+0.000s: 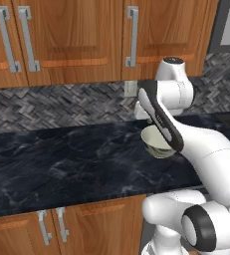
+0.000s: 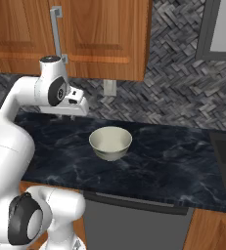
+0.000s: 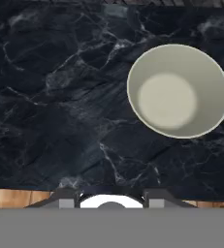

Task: Open the cabinet and setup a tea strainer by placing it in the bowl upright.

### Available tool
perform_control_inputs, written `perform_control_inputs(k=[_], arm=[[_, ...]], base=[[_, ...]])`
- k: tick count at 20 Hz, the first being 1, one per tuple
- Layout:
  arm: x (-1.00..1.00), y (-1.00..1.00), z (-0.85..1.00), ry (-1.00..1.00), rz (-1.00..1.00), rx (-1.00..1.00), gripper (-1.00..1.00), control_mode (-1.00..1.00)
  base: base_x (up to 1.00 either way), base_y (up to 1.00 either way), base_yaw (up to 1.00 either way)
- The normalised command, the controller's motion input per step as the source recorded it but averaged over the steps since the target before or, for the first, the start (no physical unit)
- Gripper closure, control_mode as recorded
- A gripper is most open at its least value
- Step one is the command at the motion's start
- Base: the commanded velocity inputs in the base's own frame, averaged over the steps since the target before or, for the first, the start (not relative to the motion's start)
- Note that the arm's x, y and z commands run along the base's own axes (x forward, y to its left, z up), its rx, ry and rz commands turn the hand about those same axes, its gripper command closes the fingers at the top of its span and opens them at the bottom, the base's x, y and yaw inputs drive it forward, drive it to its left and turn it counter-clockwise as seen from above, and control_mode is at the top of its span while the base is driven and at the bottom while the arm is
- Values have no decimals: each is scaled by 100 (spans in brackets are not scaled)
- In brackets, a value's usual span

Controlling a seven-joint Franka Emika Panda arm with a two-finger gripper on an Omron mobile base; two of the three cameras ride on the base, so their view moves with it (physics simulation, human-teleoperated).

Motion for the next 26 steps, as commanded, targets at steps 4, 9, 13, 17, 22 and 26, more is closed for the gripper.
perform_control_inputs(k=[4, 9, 13, 17, 22, 26], arm=[[0, 24, 31, -19, -1, 0, -100, -100], [-31, 28, 100, -51, -2, 1, -100, -100], [-41, 25, 100, -49, 0, 0, -100, -100], [-33, 16, 100, -52, 0, 0, -100, -100], [-2, 0, 100, -47, -1, 0, -100, -100], [1, 3, 93, -20, 1, 2, -100, -100]], base=[[0, 0, 0], [0, 0, 0], [0, 0, 0], [0, 0, 0], [0, 0, 0], [0, 0, 0]])
